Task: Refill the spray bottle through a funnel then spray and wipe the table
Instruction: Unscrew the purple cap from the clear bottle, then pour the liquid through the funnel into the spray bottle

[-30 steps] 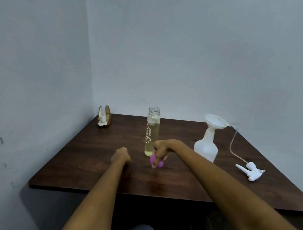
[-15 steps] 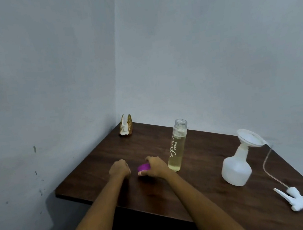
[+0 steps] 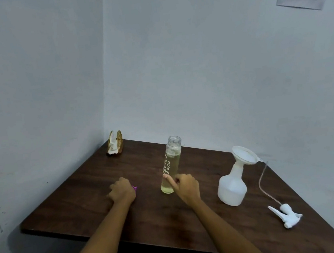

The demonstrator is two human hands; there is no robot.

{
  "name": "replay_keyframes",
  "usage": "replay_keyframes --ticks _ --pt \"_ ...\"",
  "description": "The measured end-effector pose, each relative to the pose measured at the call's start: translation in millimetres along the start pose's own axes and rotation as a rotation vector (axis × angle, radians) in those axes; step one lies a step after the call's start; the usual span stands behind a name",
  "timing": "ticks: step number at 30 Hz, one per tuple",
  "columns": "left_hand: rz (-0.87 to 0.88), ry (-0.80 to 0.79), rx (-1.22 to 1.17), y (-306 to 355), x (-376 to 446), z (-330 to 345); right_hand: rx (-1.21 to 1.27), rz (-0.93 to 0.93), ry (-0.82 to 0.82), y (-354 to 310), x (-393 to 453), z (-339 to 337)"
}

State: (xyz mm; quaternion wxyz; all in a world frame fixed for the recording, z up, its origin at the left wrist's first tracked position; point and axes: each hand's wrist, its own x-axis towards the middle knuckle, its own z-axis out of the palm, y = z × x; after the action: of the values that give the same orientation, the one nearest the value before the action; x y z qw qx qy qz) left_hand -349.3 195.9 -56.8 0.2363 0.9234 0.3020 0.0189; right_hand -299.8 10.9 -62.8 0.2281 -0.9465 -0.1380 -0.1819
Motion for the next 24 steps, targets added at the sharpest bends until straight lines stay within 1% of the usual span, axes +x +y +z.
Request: replay_keyframes --ticks 2,4,8,10,12,14,17,20,24 --pt "0.023 0.013 -0.011 10.3 -2.9 0.7 0.068 0.091 0.093 6.8 3.8 -7.7" --pt "0.047 0.021 -0.004 19.4 -4.1 0.9 0.197 0.145 0.119 7.5 11.6 -13.0" --pt "0.091 0.047 0.047 30.2 -0.3 3.6 0.587 0.163 -0.025 -9.8 29.4 -17.2" --pt "0.105 0.044 0.058 31.5 1.6 5.4 0.703 0.200 -0.036 -18.4 35.2 -11.6" --pt "0.115 0.036 0.087 30.8 2.3 7.0 0.704 0.259 -0.011 -23.2 40.6 -4.8" --pt "0.116 0.035 0.122 26.0 1.4 6.9 0.640 0.298 0.035 -25.0 43.6 -0.6" --pt "0.103 0.043 0.149 16.8 1.0 5.2 0.575 0.283 0.054 -23.4 37.2 -2.6" --pt "0.106 0.054 0.152 16.4 -2.5 1.4 0.664 0.233 0.106 -17.7 23.0 -12.5" --pt "0.171 0.060 0.141 34.2 -16.5 1.9 0.755 0.243 0.129 -7.1 7.2 -35.9"
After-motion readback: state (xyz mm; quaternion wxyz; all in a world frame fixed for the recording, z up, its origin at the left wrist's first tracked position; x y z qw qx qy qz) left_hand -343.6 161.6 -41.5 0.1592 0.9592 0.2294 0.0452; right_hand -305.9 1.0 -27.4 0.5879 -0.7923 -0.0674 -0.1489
